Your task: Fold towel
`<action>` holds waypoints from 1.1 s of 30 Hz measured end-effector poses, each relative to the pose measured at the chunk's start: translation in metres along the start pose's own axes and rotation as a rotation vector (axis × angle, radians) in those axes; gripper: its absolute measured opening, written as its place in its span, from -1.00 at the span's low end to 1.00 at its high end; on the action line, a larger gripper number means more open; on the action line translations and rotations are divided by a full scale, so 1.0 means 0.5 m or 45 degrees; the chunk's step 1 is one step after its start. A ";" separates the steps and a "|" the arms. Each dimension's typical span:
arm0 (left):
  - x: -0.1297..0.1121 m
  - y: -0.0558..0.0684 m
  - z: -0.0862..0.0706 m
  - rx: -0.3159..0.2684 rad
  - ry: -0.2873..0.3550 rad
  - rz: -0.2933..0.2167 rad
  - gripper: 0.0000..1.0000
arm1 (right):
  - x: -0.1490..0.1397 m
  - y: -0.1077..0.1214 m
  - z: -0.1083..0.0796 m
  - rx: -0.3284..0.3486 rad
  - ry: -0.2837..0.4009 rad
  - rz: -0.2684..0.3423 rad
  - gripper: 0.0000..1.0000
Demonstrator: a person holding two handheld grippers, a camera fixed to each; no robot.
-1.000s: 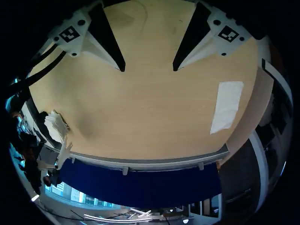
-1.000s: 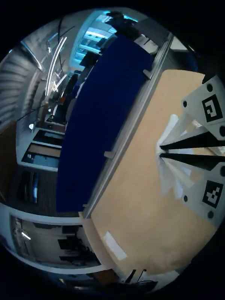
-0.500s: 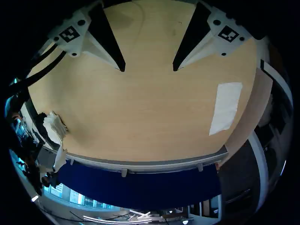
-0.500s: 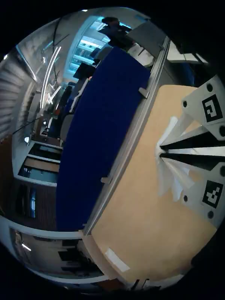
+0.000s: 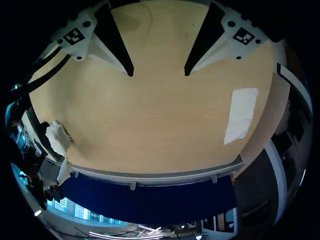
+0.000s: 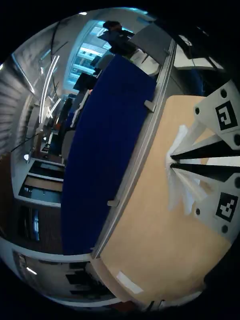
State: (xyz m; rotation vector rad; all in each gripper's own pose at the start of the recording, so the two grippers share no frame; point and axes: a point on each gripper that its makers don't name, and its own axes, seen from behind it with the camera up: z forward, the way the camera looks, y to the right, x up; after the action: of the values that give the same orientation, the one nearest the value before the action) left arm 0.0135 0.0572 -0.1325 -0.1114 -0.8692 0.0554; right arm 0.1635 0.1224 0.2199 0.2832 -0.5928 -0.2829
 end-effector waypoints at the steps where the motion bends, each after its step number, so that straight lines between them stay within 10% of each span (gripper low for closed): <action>1: 0.001 0.001 0.001 0.000 -0.001 0.001 0.88 | -0.004 0.001 -0.002 -0.003 -0.002 0.001 -0.86; 33: -0.002 0.048 0.005 -0.043 -0.022 0.059 0.89 | -0.378 0.065 -0.116 -0.138 -0.290 0.147 -0.86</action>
State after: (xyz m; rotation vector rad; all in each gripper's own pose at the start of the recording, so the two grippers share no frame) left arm 0.0112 0.0811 -0.1345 -0.1627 -0.8851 0.0856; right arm 0.0532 0.2268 0.0896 0.1124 -0.8125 -0.2367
